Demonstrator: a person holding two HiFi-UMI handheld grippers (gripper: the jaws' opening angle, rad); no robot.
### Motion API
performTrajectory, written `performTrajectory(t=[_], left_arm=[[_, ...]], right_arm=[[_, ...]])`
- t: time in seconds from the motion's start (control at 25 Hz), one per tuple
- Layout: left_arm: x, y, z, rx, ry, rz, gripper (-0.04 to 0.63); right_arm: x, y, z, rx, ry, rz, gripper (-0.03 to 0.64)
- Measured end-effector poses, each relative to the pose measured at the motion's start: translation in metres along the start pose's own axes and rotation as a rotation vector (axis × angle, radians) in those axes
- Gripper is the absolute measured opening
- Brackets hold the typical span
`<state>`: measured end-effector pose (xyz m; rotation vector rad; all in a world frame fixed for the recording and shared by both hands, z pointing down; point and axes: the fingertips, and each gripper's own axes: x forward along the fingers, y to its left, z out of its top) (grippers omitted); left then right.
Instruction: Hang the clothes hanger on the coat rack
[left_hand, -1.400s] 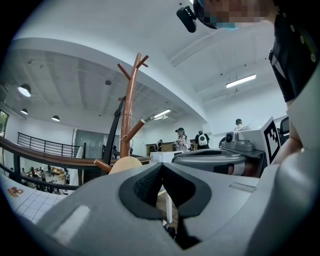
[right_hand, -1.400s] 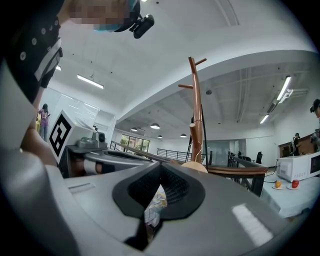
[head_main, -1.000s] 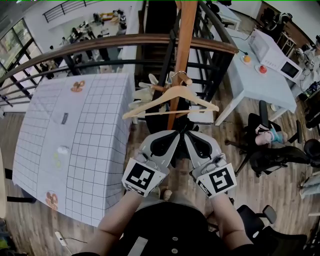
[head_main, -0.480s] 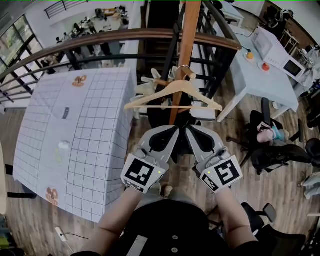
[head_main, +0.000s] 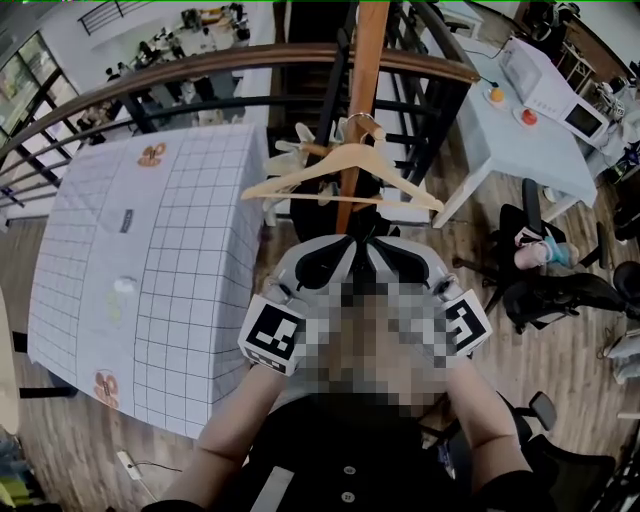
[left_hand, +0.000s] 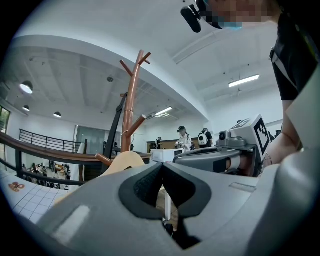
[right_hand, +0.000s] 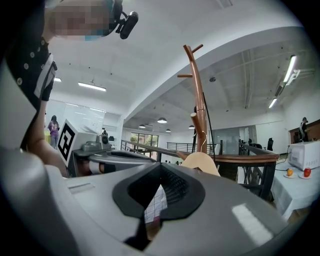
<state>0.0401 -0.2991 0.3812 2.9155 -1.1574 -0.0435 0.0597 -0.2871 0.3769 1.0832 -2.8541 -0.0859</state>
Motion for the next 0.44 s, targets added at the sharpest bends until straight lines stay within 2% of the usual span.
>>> performTrajectory(t=[0.44], left_arm=[[0.000, 0.006, -0.007, 0.005, 0.015, 0.007, -0.003]], right_arm=[[0.006, -0.004, -0.001, -0.047, 0.027, 0.046, -0.003]])
